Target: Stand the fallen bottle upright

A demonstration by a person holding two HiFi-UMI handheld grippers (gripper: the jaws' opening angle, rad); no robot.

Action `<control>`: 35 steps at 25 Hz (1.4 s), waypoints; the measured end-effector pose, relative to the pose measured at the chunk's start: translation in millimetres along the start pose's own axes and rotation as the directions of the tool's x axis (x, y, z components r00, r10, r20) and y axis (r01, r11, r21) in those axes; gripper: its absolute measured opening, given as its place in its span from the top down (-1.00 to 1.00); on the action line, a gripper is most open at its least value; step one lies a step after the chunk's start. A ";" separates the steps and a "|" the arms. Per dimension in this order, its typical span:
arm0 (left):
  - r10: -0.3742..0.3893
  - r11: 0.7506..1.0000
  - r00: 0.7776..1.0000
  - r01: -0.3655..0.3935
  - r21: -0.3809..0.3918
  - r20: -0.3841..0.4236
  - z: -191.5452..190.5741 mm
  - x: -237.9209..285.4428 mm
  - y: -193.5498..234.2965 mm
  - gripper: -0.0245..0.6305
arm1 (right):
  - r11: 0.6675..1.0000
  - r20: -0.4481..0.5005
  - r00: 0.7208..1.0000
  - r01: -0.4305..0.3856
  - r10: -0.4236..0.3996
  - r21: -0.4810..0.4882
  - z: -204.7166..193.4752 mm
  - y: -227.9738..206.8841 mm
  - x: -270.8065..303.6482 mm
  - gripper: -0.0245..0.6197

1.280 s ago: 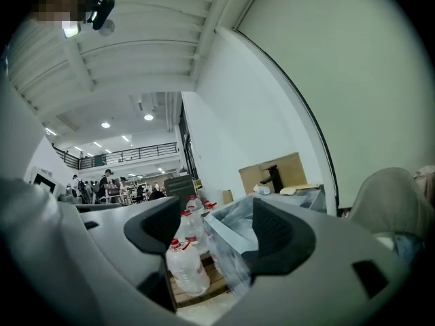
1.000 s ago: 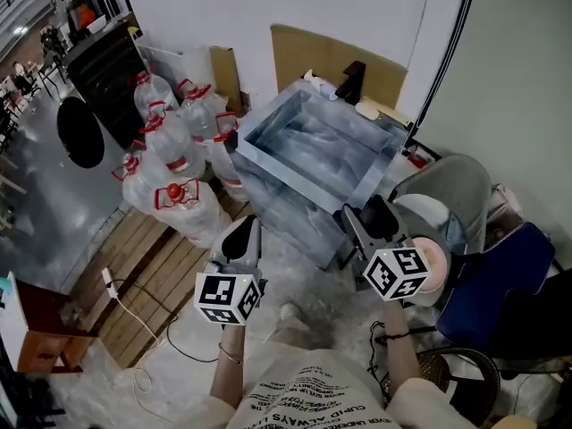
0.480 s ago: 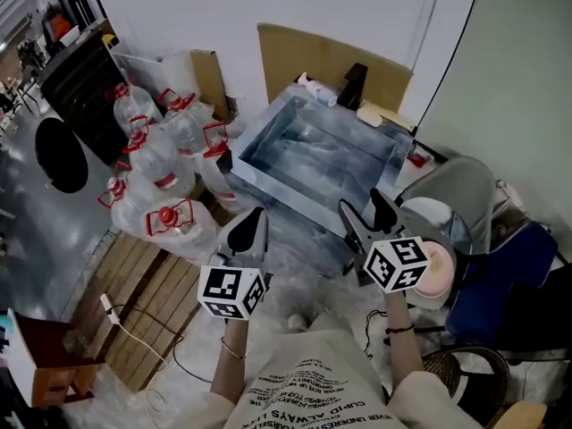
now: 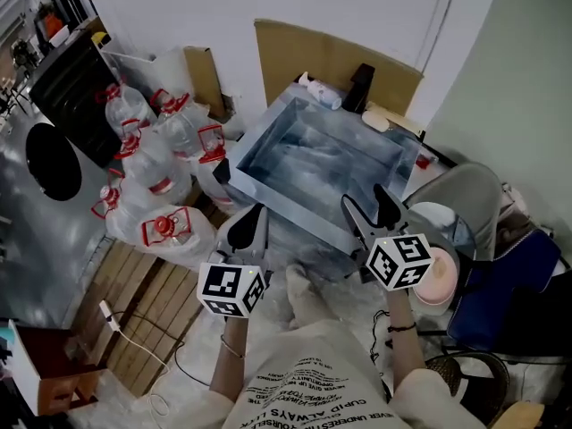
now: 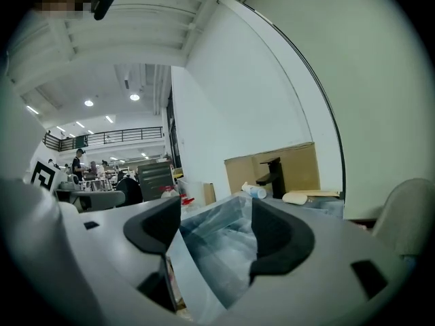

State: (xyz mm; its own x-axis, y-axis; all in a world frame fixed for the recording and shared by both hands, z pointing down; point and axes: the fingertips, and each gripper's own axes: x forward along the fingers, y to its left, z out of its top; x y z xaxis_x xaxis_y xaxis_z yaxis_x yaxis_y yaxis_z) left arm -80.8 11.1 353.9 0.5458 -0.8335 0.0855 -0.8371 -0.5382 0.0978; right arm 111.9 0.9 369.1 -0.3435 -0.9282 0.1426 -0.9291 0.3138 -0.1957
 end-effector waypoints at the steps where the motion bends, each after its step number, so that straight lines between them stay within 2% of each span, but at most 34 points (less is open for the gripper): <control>1: -0.003 1.000 1.000 0.003 0.000 -0.001 0.7 7.3 4.6 0.84 | 1.000 0.004 1.000 0.003 -0.003 0.001 2.3 -2.6 7.1 -0.06; 10: -0.038 0.999 0.998 0.037 -0.013 -0.040 5.5 79.6 44.3 0.84 | 1.000 -0.014 1.000 0.017 -0.018 -0.018 18.3 -23.6 86.5 -0.06; 19: -0.094 0.995 0.993 0.093 -0.025 -0.072 6.6 152.2 63.6 0.84 | 0.999 -0.031 0.999 0.028 -0.029 -0.034 31.0 -47.7 148.8 -0.06; 28: -0.110 0.994 0.990 0.108 -0.028 -0.088 13.6 194.6 86.0 0.84 | 0.998 -0.047 0.998 0.037 -0.039 -0.045 41.6 -61.5 197.2 -0.06; 35: -0.163 0.986 0.981 0.159 -0.045 -0.102 17.0 229.0 98.7 0.84 | 0.993 -0.113 0.990 0.075 -0.085 -0.089 48.6 -67.3 229.0 -0.06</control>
State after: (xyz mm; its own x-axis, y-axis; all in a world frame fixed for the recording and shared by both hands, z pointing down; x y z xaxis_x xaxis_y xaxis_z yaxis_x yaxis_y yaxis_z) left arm -39.0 -235.0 366.2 0.6759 -0.7172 0.1694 -0.7370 -0.6581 0.1544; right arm 102.4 -242.5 367.7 -0.2765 -0.9232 0.2671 -0.9608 0.2596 -0.0971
